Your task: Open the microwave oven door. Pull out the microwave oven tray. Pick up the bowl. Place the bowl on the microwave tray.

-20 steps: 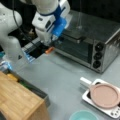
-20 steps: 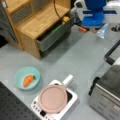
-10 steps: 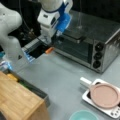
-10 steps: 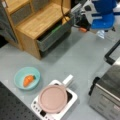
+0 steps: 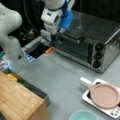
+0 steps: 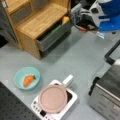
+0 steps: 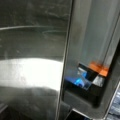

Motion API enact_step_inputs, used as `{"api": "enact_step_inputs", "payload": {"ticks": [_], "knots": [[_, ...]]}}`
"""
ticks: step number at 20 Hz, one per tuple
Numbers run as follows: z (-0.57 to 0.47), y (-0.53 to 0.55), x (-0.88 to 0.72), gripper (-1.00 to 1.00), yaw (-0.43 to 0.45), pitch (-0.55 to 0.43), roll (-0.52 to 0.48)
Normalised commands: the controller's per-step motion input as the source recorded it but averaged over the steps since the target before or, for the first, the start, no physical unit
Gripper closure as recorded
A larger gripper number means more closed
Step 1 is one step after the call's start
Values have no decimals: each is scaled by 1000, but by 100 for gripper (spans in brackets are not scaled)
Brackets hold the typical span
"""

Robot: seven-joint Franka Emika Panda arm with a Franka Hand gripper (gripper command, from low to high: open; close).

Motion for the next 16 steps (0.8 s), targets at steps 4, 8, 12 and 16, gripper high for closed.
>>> {"api": "enact_step_inputs", "payload": {"ticks": [4, 8, 12, 16], "knots": [[-136, 265, -261, -100, -263, -135, 87], [-152, 277, -280, -100, -286, -152, 80], [-140, 274, -306, -100, -295, -160, 67], [-116, 262, -310, -100, -306, -167, 76]]}}
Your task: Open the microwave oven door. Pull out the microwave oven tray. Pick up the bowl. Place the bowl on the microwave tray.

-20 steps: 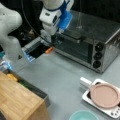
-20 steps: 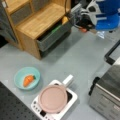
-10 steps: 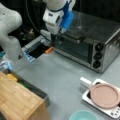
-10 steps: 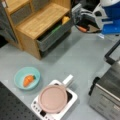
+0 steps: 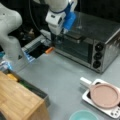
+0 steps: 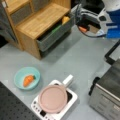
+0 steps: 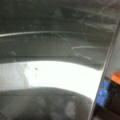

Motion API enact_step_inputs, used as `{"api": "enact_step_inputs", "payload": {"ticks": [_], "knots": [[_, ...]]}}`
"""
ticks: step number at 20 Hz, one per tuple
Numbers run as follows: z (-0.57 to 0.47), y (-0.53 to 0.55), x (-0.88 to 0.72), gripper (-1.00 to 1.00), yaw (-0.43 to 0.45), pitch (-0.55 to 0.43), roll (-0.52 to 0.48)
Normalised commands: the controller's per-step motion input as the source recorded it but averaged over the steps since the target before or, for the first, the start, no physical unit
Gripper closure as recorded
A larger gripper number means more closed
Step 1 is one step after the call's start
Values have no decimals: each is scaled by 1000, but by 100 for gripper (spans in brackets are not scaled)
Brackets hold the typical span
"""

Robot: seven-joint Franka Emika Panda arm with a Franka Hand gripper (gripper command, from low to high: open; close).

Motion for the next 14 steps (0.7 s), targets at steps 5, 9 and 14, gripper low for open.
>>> {"api": "enact_step_inputs", "payload": {"ticks": [5, 9, 14], "knots": [[-137, 262, -308, -100, -310, -184, 74], [-181, 200, -288, -100, -299, -204, 71], [-245, 172, -253, -100, -284, -213, 94]]}}
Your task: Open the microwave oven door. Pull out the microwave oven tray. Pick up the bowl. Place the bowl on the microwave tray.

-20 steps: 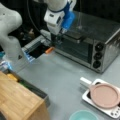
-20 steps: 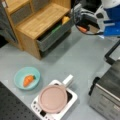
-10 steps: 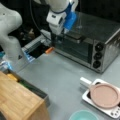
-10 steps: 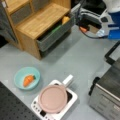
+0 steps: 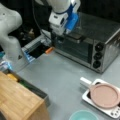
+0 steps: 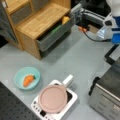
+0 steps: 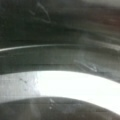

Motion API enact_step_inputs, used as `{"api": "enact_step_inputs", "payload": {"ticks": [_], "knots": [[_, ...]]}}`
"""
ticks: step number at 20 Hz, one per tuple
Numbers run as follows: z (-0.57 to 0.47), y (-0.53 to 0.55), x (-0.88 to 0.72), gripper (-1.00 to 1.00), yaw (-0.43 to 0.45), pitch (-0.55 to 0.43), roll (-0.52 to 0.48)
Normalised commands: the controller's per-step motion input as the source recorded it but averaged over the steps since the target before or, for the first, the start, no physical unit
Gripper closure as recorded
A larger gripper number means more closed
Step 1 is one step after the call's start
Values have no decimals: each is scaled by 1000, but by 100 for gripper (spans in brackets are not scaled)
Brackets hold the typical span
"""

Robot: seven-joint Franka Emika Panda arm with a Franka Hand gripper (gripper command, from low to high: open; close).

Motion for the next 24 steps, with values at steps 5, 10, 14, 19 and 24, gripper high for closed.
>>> {"api": "enact_step_inputs", "payload": {"ticks": [5, 10, 14, 19, 24], "knots": [[-263, 86, -219, -100, -223, -207, 136], [-276, 15, -191, -100, -146, -207, 170], [-403, -133, -140, -100, -83, -216, 245], [-468, -327, -108, -100, -18, -188, 313], [-501, -434, -98, -100, 4, -147, 334]]}}
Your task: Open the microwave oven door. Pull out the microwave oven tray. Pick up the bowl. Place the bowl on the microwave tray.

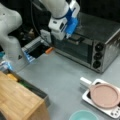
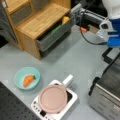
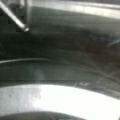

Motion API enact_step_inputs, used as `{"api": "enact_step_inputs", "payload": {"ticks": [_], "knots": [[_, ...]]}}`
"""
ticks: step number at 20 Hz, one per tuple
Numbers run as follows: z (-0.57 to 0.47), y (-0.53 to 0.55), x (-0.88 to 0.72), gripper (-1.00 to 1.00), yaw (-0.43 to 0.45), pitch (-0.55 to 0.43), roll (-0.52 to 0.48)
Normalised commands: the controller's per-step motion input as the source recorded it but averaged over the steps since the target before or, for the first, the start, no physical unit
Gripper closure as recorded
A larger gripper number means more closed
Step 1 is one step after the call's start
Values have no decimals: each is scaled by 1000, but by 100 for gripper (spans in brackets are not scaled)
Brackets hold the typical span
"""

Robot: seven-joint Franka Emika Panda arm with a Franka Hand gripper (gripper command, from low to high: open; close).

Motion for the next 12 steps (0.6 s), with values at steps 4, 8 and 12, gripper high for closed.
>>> {"api": "enact_step_inputs", "payload": {"ticks": [4, 8, 12], "knots": [[-508, -397, -98, -100, 13, -108, 320], [-458, -309, -98, -100, 37, -68, 326], [-276, -135, -54, -100, 80, 0, 358]]}}
